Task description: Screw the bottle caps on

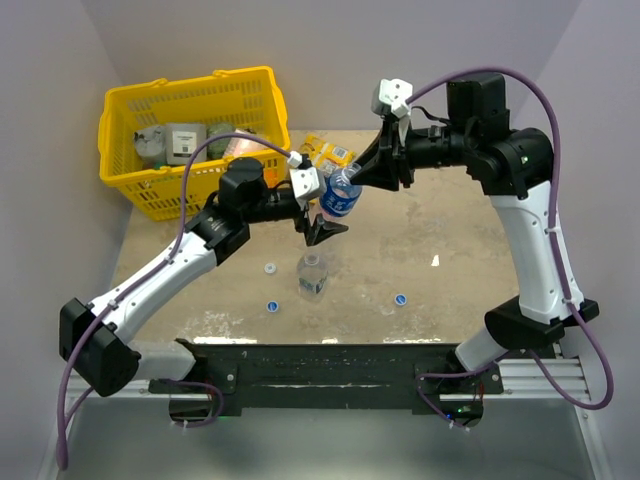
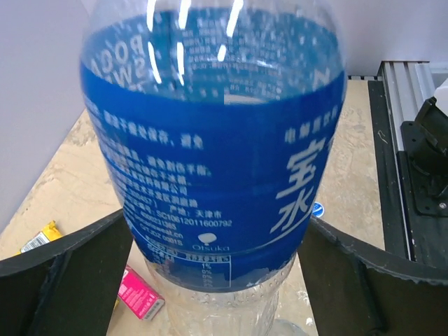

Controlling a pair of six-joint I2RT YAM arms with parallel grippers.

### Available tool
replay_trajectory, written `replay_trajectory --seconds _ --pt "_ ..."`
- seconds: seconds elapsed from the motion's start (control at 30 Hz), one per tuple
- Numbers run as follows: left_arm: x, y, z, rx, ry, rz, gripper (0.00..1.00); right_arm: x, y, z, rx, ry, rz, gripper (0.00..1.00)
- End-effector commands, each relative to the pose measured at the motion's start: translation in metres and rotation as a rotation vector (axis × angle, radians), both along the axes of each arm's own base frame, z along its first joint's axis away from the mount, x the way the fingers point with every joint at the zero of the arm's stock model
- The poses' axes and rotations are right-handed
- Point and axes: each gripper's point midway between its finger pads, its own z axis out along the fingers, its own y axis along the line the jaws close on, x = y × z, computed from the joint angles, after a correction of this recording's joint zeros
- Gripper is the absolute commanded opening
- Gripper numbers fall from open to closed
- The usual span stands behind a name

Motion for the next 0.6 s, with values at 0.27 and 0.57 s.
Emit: replay_trajectory --seconds 0.27,0.57 --pt "0.001 0.002 0.006 -0.031 -0.034 0.008 0.98 -0.015 0.010 0.029 0.094 -0.002 0.051 0.00" --pt "-0.001 0.002 0.005 -0.030 -0.035 -0.001 0.87 -0.016 0.014 0.017 0.050 -0.017 0.053 0.00"
